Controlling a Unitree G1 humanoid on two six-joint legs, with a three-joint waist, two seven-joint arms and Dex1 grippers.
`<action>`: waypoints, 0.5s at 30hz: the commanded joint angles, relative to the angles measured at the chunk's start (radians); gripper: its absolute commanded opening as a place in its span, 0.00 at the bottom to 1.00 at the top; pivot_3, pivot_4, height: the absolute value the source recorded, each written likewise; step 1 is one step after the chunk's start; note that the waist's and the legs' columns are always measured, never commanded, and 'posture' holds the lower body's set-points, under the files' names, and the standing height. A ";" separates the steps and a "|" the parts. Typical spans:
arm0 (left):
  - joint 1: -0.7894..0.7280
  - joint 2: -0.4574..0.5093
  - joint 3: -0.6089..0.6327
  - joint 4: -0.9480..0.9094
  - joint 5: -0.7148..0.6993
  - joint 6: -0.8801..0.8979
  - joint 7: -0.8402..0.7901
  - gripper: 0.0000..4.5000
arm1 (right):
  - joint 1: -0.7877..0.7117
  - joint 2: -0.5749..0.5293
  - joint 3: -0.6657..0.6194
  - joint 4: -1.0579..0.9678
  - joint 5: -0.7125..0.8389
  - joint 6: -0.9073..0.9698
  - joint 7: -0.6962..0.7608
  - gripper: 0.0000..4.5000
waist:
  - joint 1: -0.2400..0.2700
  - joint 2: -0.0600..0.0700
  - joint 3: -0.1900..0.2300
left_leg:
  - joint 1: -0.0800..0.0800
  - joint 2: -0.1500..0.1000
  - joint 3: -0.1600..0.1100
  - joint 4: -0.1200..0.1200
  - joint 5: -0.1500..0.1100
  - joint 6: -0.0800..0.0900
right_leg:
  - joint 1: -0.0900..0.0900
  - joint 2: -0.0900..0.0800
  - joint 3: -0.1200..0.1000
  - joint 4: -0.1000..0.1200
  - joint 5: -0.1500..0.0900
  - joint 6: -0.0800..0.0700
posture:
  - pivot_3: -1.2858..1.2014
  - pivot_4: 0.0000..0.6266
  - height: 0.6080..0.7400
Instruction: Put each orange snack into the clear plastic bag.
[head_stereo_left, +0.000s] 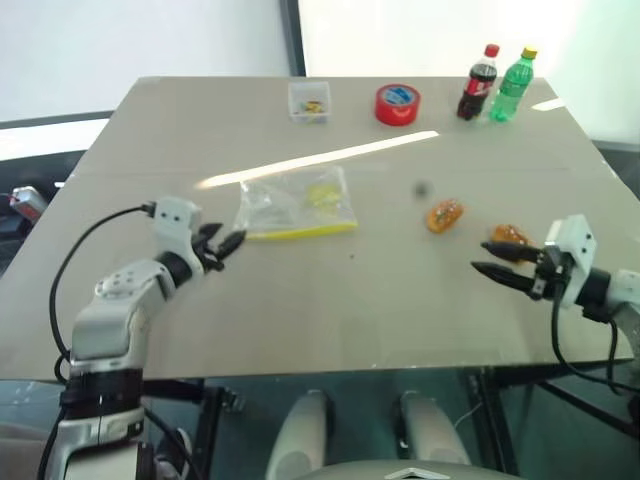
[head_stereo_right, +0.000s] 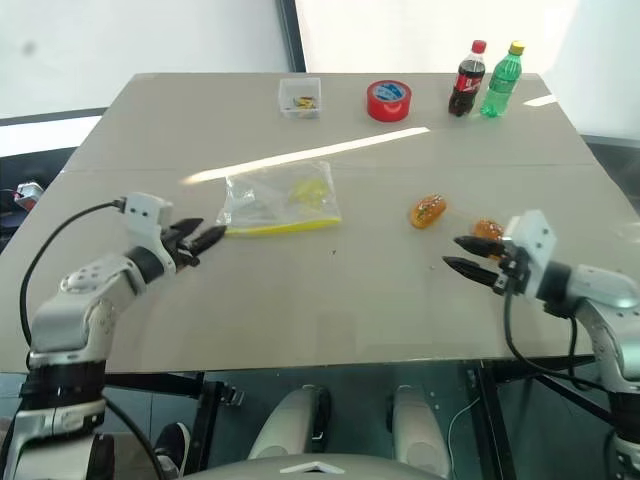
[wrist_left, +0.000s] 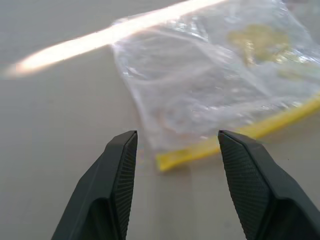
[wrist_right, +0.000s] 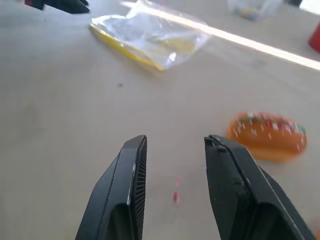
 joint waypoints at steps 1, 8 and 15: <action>-0.088 0.000 -0.012 0.155 0.028 -0.043 -0.014 0.60 | -0.076 0.022 0.055 -0.097 0.008 0.046 -0.049 0.41 | 0.000 0.000 0.000 | 0.000 0.000 0.000 0.000 0.000 0.000 | 0.000 0.000 0.000 0.000 0.000 0.000 | 0.52 0.24 1.00; -0.238 -0.067 -0.119 0.385 0.059 -0.039 -0.103 0.60 | -0.173 0.059 0.149 -0.110 -0.029 0.057 -0.074 0.41 | 0.013 -0.001 0.000 | -0.001 -0.002 -0.003 0.000 0.000 0.000 | 0.001 -0.002 -0.003 0.000 0.000 0.000 | 0.52 0.24 1.00; -0.314 -0.095 -0.175 0.489 0.088 -0.002 -0.169 0.60 | -0.203 0.089 0.183 -0.108 -0.053 0.046 -0.082 0.41 | 0.010 0.000 -0.001 | 0.000 -0.002 -0.004 0.000 0.000 0.000 | 0.001 -0.002 -0.003 0.002 0.000 0.000 | 0.52 0.24 1.00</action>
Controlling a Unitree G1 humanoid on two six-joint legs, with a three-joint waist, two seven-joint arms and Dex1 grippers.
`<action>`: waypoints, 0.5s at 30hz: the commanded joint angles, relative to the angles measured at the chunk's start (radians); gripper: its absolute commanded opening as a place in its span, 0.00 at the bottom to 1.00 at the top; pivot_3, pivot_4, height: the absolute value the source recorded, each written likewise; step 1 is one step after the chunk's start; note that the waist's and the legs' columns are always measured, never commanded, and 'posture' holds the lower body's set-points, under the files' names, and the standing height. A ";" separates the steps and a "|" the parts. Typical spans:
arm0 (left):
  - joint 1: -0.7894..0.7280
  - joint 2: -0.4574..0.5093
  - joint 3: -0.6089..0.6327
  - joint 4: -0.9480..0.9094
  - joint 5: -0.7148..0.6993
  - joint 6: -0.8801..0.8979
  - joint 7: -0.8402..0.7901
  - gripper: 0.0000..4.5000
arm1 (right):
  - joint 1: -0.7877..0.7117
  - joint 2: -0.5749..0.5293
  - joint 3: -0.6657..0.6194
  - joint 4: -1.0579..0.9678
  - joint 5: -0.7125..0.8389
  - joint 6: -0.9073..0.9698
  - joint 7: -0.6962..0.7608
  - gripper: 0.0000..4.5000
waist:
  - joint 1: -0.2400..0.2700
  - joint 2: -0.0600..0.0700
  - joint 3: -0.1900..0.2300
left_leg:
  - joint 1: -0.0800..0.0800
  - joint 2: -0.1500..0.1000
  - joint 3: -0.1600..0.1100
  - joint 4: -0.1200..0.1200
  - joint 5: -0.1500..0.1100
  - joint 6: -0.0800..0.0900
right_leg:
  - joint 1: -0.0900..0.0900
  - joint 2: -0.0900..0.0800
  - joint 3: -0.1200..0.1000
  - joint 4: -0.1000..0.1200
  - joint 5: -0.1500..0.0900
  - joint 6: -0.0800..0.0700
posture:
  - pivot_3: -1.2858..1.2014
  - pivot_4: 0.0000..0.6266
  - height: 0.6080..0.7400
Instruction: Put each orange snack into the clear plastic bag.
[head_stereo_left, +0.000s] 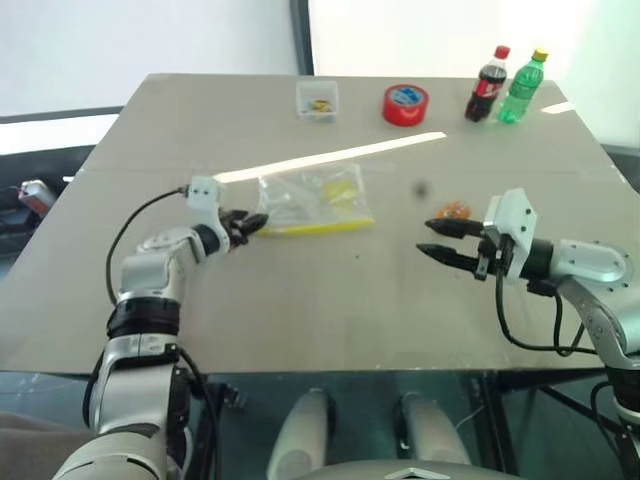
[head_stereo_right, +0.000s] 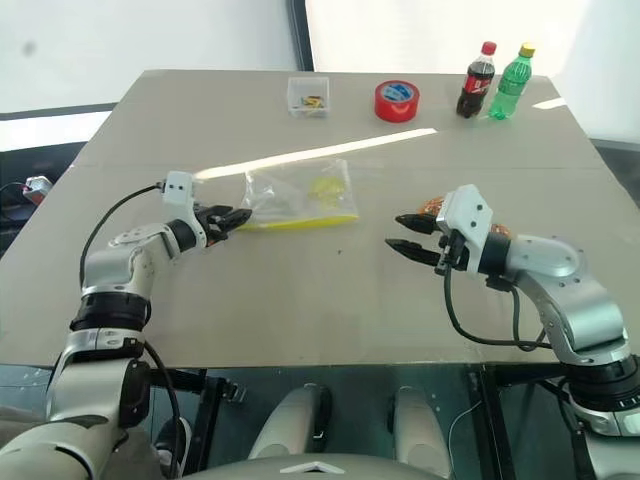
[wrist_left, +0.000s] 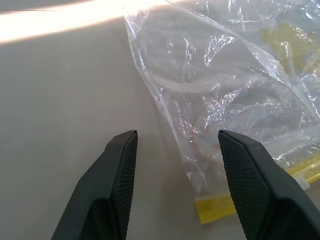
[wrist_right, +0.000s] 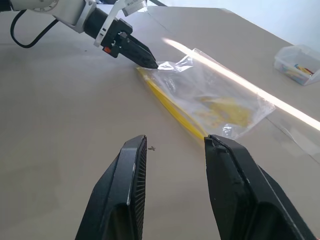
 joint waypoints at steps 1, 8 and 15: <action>-0.003 -0.028 -0.052 0.045 0.012 0.044 -0.050 0.55 | -0.038 0.020 0.005 -0.025 0.001 -0.016 -0.013 0.42 | -0.001 0.000 0.000 | 0.000 0.000 0.000 0.000 0.000 0.000 | 0.000 0.000 0.000 0.000 0.000 0.000 | 0.52 0.24 1.00; -0.009 -0.039 -0.048 0.026 -0.004 0.099 -0.075 0.01 | -0.052 0.046 0.027 -0.008 -0.018 -0.029 -0.013 0.43 | -0.001 0.000 0.000 | 0.000 0.000 0.000 0.001 0.000 0.000 | 0.000 0.000 0.000 0.001 0.000 0.000 | 0.52 0.24 1.00; 0.038 -0.068 0.072 -0.191 -0.170 0.349 -0.047 0.01 | -0.098 0.106 0.199 0.105 -0.287 -0.160 -0.117 0.43 | -0.010 0.000 0.000 | 0.000 0.000 -0.001 0.001 0.000 0.000 | 0.000 0.000 0.000 0.001 0.000 0.000 | 0.52 0.24 1.00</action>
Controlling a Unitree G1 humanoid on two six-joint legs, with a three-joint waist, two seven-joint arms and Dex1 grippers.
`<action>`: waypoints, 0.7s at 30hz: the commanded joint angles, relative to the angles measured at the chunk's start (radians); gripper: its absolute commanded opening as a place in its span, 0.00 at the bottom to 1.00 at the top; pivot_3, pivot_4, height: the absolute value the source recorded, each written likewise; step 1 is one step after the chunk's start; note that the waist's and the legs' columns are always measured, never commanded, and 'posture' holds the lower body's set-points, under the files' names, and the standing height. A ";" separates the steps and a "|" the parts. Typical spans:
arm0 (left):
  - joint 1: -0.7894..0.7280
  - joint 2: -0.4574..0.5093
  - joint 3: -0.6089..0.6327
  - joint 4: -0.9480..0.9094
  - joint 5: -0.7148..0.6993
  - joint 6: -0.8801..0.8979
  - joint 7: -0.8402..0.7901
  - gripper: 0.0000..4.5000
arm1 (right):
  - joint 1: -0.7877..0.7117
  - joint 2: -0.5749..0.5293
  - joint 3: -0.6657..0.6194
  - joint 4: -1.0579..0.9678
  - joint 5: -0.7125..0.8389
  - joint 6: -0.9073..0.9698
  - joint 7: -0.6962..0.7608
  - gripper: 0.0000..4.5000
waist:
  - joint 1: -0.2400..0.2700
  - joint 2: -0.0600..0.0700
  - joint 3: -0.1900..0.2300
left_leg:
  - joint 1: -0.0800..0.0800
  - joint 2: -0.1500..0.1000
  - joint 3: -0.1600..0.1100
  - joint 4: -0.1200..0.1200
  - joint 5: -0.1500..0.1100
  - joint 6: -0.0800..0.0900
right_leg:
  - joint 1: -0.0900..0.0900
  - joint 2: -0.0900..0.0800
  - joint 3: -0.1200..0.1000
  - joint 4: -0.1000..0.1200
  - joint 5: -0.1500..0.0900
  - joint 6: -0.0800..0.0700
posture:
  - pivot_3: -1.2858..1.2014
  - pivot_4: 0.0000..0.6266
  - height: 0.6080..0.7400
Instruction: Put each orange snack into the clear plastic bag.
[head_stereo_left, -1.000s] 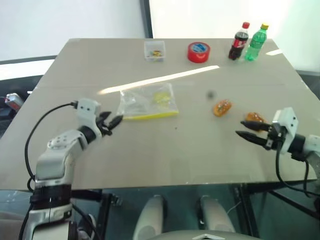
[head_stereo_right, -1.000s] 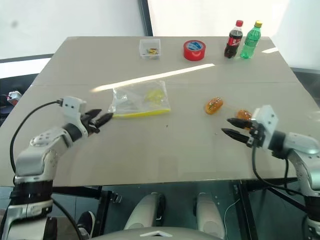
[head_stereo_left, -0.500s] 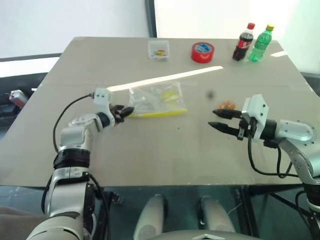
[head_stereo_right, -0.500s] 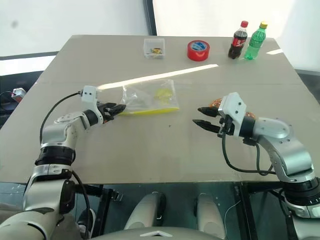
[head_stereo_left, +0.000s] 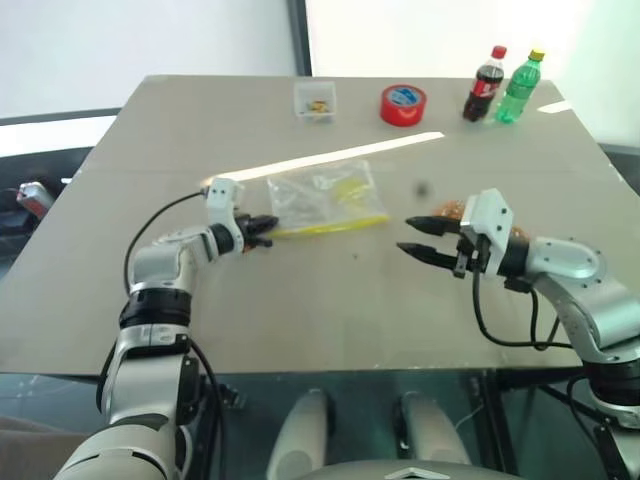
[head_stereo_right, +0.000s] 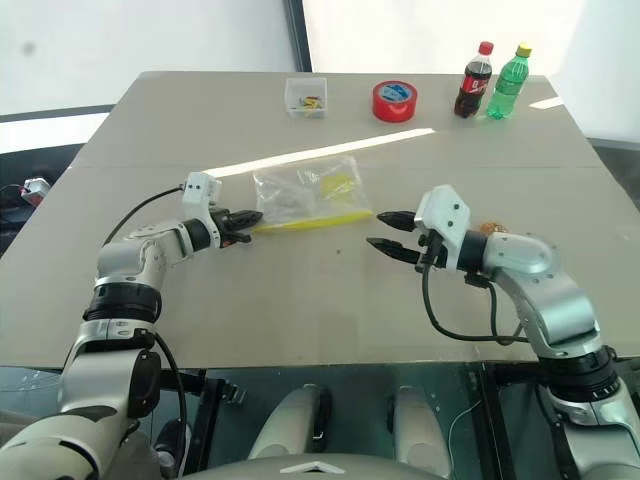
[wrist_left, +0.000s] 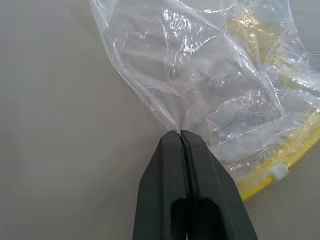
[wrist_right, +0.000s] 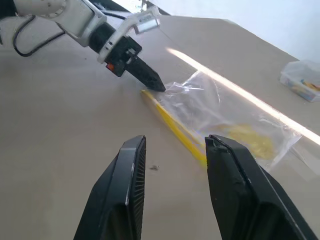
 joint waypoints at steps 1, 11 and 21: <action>0.042 -0.021 0.062 -0.166 -0.117 0.203 0.038 0.01 | -0.040 0.020 0.112 0.094 -0.212 -0.145 -0.085 0.43 | -0.002 0.000 0.000 | 0.000 0.000 0.000 0.000 0.000 0.000 | 0.000 0.000 0.000 0.000 0.000 0.000 | 0.52 0.24 1.00; 0.204 -0.054 0.150 -0.542 -0.268 0.490 0.173 0.01 | -0.192 0.106 0.269 0.499 -0.500 -0.388 -0.164 0.43 | -0.022 -0.002 0.001 | 0.000 0.001 -0.003 -0.001 0.000 -0.001 | -0.002 0.000 0.002 0.002 0.000 0.000 | 0.52 0.24 1.00; 0.224 -0.084 0.174 -0.547 -0.276 0.474 0.257 0.01 | -0.152 0.063 0.171 0.315 -0.278 -0.329 0.069 0.43 | -0.022 -0.002 0.001 | 0.000 0.001 -0.004 -0.001 0.000 -0.001 | -0.002 -0.001 0.002 0.002 0.000 0.000 | 0.52 0.24 1.00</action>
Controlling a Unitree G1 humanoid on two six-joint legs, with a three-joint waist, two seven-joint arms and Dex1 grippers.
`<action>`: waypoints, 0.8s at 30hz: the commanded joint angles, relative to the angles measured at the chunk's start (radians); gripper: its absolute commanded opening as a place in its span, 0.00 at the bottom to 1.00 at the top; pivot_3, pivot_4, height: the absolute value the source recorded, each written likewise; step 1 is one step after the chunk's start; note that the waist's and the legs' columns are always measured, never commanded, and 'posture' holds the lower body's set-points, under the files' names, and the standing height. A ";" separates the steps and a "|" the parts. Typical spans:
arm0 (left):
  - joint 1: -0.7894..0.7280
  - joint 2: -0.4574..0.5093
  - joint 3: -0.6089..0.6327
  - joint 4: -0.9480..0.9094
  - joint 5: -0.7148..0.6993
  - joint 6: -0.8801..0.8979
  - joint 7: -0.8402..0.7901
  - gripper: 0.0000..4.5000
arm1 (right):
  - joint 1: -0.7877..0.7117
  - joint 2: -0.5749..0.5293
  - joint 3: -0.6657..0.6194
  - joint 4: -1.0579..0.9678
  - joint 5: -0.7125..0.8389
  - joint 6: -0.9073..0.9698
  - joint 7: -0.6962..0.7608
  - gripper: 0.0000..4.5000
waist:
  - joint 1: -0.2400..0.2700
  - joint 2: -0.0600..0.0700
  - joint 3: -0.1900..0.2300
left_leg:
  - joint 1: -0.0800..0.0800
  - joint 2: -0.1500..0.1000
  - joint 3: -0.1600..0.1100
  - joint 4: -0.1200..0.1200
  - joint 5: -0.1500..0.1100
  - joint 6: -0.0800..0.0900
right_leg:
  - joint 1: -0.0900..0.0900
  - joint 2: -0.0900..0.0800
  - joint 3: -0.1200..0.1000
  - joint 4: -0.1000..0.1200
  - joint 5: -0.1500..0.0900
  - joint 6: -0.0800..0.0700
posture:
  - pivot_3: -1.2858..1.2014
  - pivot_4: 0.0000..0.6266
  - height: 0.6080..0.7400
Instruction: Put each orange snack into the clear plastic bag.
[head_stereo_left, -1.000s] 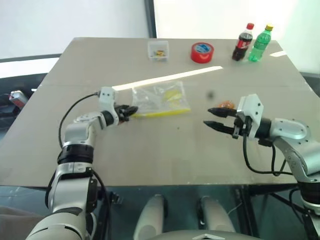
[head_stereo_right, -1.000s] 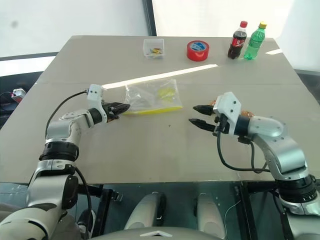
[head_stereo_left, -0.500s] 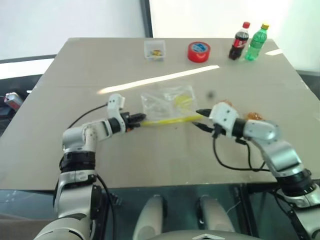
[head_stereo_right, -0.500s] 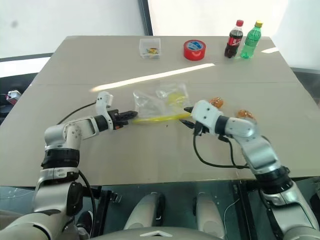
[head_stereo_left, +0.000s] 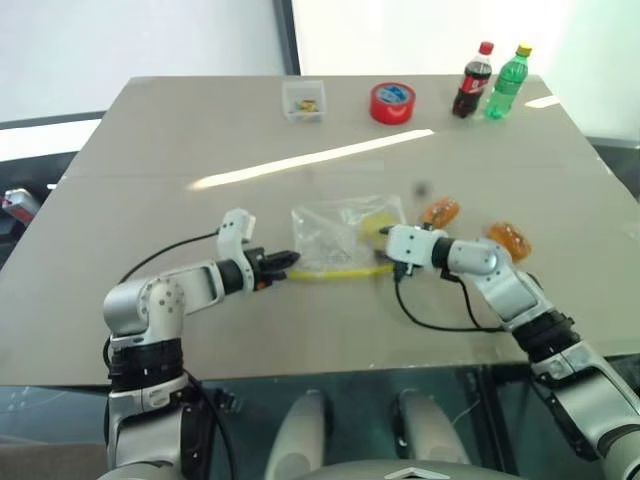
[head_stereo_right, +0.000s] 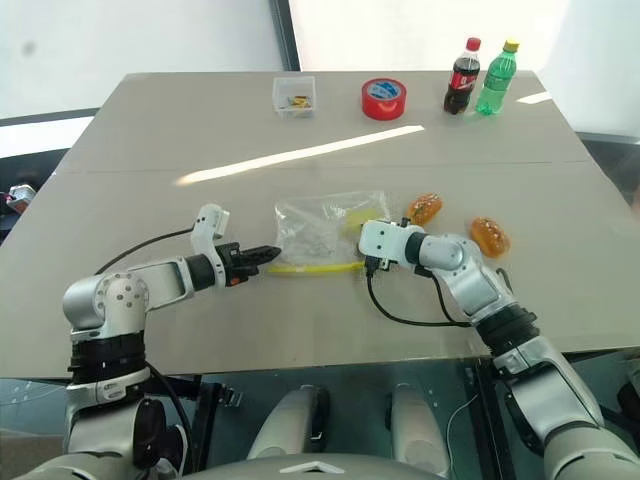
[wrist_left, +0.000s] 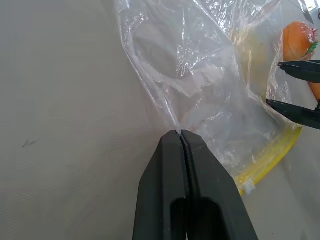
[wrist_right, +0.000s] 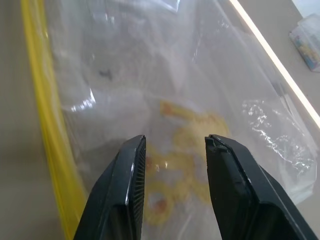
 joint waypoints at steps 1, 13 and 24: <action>-0.010 -0.007 0.026 -0.024 -0.020 -0.018 0.019 0.01 | 0.051 -0.065 -0.020 -0.164 0.075 0.049 0.125 0.43 | 0.002 0.000 0.000 | 0.000 0.000 0.000 0.000 0.000 0.000 | 0.000 0.000 0.000 0.000 0.000 0.000 | 0.52 0.24 1.00; -0.020 -0.008 0.002 -0.017 -0.038 -0.015 0.017 0.00 | 0.023 0.008 -0.018 -0.020 -0.091 0.078 -0.050 0.37 | -0.004 -0.001 -0.001 | 0.001 0.000 0.001 0.000 0.000 0.000 | 0.001 0.000 0.000 0.000 0.000 0.000 | 0.52 0.24 1.00; 0.022 0.022 -0.046 -0.040 0.000 -0.180 -0.031 0.06 | 0.027 0.025 -0.016 -0.015 -0.095 0.070 -0.049 0.01 | -0.002 -0.001 -0.001 | 0.001 -0.001 0.000 -0.001 0.000 -0.001 | 0.001 -0.001 0.000 -0.001 0.000 0.000 | 0.52 0.24 1.00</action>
